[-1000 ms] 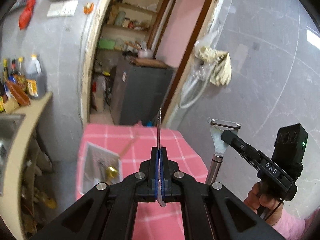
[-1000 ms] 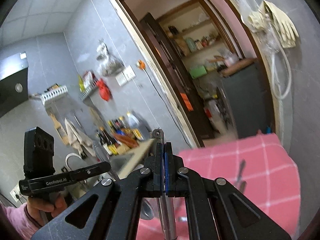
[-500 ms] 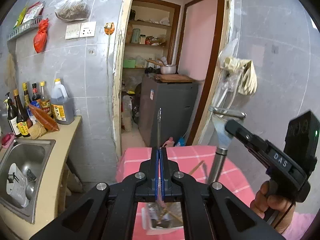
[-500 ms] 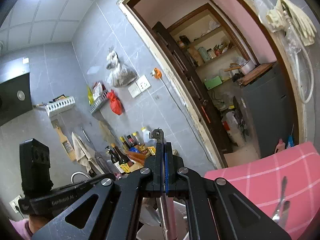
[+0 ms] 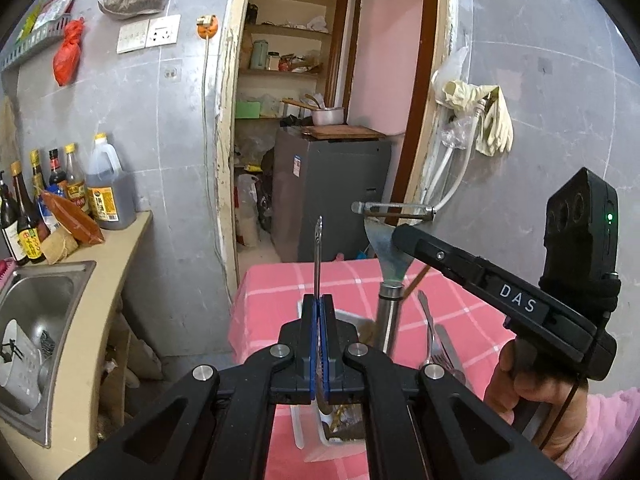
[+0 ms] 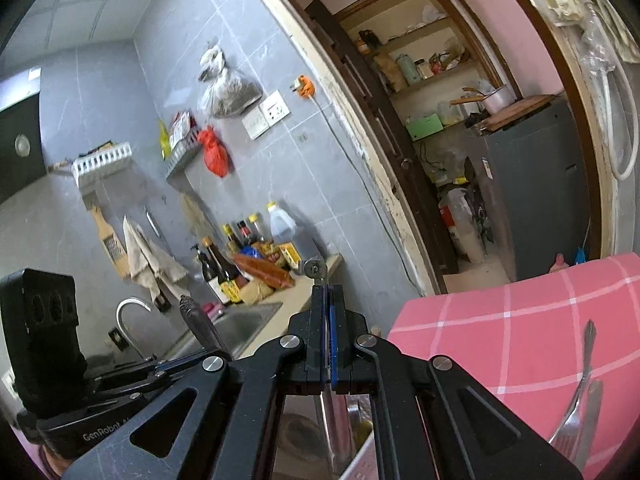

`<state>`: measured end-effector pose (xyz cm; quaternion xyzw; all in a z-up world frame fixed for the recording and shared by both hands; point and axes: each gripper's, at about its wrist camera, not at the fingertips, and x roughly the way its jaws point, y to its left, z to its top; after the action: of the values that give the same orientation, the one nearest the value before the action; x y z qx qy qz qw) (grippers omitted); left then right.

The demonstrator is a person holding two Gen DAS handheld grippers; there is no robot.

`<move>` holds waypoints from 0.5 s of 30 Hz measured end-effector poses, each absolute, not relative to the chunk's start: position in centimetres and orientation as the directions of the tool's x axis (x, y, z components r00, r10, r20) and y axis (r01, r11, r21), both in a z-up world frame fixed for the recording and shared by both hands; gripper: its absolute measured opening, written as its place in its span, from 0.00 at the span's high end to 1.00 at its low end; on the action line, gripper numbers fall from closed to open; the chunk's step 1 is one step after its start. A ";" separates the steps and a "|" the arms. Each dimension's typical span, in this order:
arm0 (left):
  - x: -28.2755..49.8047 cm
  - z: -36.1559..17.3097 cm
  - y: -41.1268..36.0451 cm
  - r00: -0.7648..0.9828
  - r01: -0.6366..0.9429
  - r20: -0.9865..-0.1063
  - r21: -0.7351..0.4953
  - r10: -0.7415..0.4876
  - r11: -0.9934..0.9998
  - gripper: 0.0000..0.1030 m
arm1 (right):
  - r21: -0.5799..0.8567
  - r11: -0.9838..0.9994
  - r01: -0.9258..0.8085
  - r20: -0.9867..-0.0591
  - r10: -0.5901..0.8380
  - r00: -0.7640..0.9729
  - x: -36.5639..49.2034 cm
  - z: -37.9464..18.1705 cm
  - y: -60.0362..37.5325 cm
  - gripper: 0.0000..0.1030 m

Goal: Organize utensils
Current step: 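Lower both tools over the white holder and open them to drop the utensils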

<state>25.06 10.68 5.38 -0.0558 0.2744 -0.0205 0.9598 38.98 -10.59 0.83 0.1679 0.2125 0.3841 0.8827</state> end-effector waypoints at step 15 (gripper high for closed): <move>24.9 4.1 11.1 0.803 0.022 -0.580 -0.207 -0.140 0.978 0.97 | 0.417 0.639 -0.646 -0.331 0.769 0.548 37.0 -0.8 -12.0 0.98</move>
<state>24.90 11.05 4.13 -0.0953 0.3111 -0.0428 0.9446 37.05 -11.99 -0.81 0.1241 0.2476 0.4060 0.8709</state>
